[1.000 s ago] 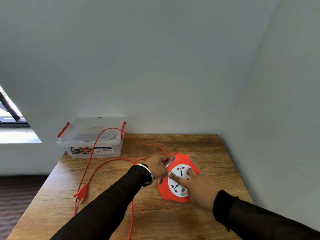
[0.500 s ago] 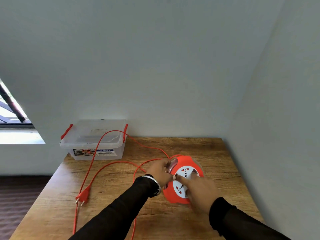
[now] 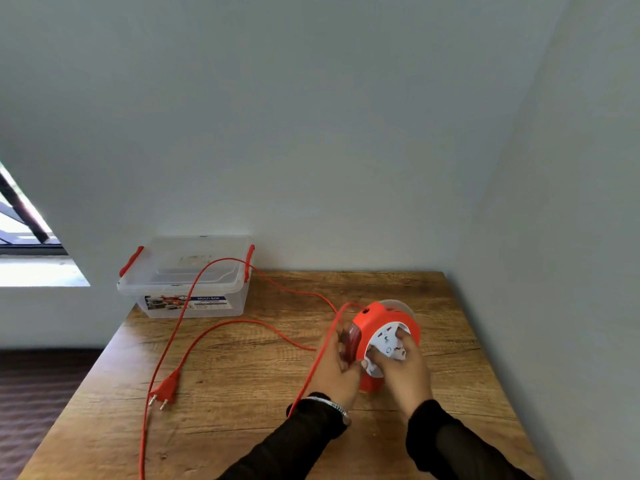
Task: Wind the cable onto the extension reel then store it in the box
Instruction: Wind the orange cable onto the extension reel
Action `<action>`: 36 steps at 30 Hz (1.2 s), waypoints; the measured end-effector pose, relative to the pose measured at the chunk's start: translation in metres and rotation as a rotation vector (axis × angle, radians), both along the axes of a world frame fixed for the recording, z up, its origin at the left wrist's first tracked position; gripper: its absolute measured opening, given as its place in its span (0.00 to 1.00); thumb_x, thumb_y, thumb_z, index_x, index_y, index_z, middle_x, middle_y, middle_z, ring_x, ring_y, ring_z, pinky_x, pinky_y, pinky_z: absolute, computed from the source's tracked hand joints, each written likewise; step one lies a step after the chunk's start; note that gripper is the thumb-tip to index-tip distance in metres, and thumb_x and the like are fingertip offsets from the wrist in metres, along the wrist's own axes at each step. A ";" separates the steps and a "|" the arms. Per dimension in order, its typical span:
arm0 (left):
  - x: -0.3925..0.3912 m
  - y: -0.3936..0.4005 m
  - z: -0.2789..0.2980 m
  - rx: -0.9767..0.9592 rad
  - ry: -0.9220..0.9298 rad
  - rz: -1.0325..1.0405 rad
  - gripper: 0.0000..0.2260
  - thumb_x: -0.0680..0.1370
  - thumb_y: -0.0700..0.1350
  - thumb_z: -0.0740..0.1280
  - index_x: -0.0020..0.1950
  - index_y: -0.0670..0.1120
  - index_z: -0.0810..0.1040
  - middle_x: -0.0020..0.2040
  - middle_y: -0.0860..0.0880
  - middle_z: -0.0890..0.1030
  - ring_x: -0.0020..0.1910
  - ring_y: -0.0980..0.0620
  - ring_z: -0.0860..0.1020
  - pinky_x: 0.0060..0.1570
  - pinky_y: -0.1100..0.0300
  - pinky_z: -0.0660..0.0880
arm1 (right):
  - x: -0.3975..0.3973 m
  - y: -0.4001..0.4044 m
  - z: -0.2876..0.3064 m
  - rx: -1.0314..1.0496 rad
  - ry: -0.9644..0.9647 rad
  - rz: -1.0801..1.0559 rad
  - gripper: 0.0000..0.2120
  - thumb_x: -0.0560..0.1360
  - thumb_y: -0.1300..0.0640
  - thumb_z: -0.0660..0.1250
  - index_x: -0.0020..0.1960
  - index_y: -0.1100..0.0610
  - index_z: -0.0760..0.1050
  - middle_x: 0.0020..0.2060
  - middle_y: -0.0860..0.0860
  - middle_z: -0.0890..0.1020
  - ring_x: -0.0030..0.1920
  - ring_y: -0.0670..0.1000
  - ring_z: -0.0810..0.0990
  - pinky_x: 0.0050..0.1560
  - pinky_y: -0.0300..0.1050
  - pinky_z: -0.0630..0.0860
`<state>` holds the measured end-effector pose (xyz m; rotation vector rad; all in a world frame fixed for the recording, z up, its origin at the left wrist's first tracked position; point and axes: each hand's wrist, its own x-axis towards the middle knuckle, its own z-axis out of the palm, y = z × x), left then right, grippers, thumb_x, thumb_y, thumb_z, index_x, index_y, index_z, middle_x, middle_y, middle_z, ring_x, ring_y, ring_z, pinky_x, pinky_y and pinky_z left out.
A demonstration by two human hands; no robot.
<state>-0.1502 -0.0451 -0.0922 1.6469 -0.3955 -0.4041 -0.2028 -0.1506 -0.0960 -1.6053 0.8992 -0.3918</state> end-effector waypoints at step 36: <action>0.098 0.015 0.061 0.602 -0.170 -0.644 0.07 0.73 0.38 0.69 0.50 0.44 0.78 0.42 0.49 0.79 0.39 0.52 0.78 0.41 0.58 0.77 | 0.000 -0.017 0.045 -1.780 0.319 1.376 0.25 0.75 0.60 0.64 0.68 0.42 0.64 0.72 0.67 0.61 0.55 0.64 0.77 0.53 0.60 0.75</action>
